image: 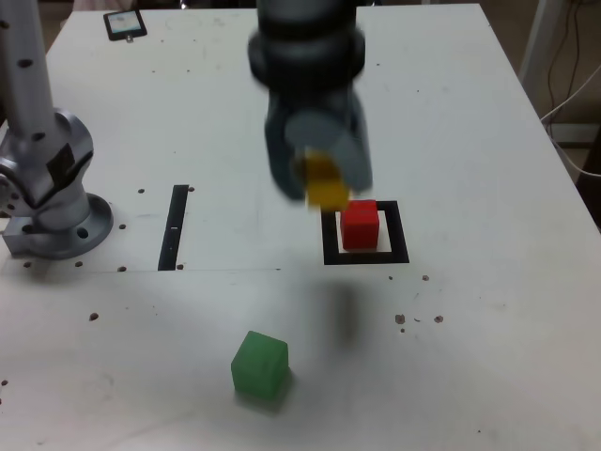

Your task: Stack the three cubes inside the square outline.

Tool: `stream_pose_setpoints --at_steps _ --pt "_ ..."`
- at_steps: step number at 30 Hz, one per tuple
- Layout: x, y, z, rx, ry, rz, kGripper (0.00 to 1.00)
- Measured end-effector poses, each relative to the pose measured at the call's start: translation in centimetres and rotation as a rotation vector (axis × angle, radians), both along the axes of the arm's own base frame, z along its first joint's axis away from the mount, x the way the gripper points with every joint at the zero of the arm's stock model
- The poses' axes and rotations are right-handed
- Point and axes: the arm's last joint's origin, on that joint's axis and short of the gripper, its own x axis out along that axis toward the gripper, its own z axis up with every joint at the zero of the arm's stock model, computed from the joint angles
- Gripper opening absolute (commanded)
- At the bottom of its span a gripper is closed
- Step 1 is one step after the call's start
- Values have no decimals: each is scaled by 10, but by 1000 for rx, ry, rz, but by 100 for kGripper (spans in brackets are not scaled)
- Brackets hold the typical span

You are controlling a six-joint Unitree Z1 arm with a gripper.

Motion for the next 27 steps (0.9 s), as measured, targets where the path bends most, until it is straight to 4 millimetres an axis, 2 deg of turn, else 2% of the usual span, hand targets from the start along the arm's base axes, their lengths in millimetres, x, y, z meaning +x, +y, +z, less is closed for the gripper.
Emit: stream_pose_setpoints --at_steps 3,7,14,23,27 --pt "11 20 6 28 -32 7 14" --pt "23 39 -2 20 11 4 14" --pt "33 38 -15 -36 53 -14 14" --pt "41 42 -35 -88 128 1 14" --pt "45 48 -38 -95 123 12 15"
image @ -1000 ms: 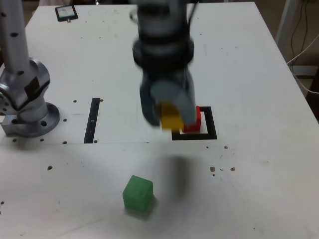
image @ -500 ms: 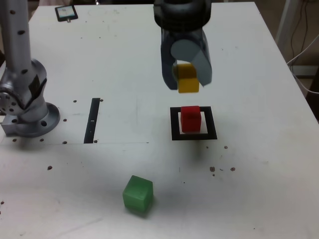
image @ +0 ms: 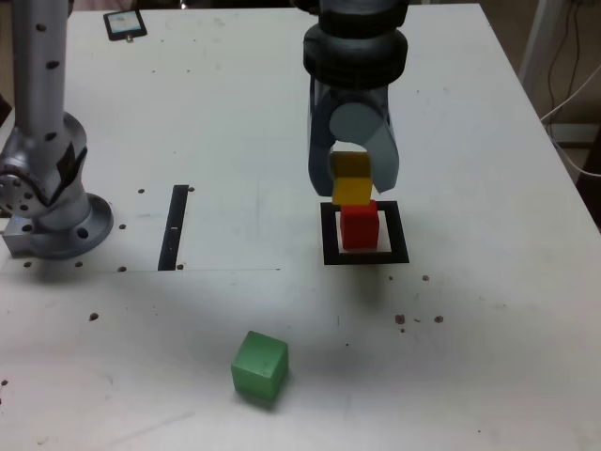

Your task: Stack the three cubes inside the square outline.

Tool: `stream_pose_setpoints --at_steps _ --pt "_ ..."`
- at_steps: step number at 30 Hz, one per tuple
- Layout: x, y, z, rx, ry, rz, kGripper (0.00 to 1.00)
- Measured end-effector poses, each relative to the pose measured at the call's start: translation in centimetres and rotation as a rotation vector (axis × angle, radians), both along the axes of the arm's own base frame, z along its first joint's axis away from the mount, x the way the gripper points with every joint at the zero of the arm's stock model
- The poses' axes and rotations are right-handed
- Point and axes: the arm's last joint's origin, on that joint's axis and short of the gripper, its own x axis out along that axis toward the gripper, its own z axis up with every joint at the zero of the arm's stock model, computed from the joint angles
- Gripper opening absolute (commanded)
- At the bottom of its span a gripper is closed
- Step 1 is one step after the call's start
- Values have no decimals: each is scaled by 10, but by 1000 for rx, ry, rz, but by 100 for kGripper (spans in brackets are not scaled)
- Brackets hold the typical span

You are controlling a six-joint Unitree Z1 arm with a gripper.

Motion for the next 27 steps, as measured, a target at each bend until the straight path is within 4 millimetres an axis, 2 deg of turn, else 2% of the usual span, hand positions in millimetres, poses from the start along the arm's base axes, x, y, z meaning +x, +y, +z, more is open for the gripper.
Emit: stream_pose_setpoints --at_steps 11,27 --pt "9 16 -9 -14 15 -4 17" --pt "10 22 -17 -35 23 -29 18"
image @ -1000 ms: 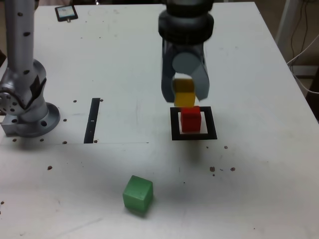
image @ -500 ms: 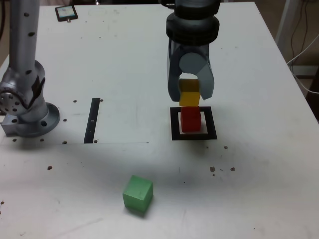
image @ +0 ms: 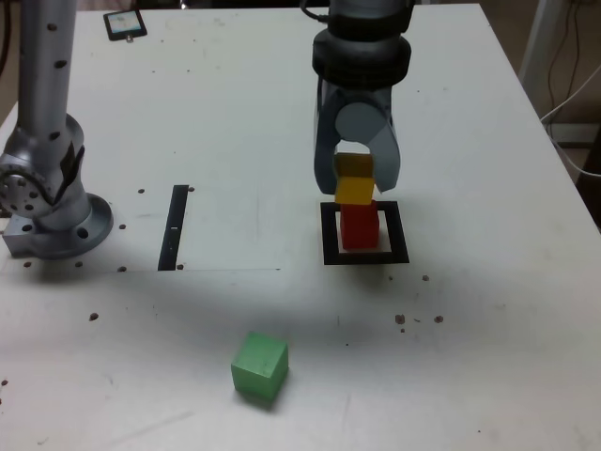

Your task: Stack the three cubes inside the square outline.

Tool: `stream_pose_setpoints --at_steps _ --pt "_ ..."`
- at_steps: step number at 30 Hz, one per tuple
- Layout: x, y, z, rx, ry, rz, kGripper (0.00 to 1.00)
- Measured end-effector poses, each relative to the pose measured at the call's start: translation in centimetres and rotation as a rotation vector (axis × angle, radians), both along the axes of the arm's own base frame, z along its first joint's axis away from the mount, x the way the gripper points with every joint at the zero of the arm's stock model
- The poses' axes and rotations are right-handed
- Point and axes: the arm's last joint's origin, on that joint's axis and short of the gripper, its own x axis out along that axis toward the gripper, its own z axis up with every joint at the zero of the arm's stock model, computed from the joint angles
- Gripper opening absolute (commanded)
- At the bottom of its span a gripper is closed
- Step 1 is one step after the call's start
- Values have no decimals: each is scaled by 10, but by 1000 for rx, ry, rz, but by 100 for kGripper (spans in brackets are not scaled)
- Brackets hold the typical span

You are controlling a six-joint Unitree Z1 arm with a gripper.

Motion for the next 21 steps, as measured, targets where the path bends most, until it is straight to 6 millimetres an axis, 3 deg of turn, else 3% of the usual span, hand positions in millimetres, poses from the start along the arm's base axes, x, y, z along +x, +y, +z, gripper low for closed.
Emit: stream_pose_setpoints --at_steps 15,18,21 --pt "6 1 -12 -6 15 -20 22" --pt "6 1 -14 -9 14 -20 29" --pt "6 0 -14 -12 15 -21 43"
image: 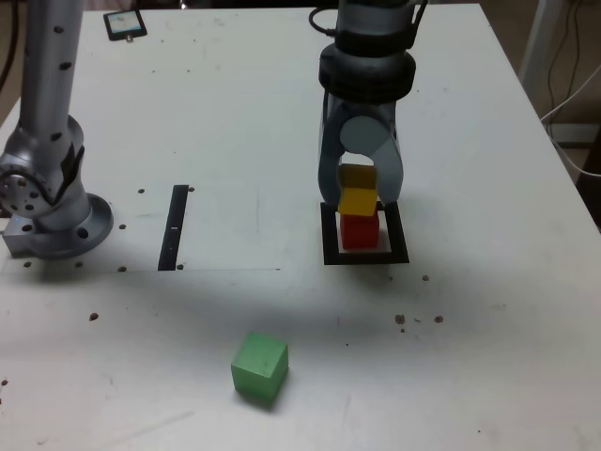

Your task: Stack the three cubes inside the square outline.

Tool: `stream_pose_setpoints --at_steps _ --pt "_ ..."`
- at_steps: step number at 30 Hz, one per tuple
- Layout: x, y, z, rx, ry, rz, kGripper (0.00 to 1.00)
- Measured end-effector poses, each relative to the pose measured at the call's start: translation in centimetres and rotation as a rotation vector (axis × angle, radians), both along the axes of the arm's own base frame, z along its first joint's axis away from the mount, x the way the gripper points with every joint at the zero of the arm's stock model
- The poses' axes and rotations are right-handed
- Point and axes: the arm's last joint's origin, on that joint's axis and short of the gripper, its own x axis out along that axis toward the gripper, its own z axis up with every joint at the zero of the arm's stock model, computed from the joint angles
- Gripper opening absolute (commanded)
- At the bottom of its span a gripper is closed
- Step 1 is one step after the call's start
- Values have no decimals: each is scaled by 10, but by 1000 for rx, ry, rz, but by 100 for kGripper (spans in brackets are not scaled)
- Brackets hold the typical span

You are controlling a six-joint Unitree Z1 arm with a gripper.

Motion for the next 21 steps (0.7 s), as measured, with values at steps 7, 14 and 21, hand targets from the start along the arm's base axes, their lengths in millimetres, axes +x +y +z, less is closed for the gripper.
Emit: stream_pose_setpoints --at_steps 7,14,21 --pt "-1 0 -1 -5 5 -13 82" --pt "-1 0 -1 -6 6 -20 99" --pt "-2 0 -1 -13 16 -20 99"
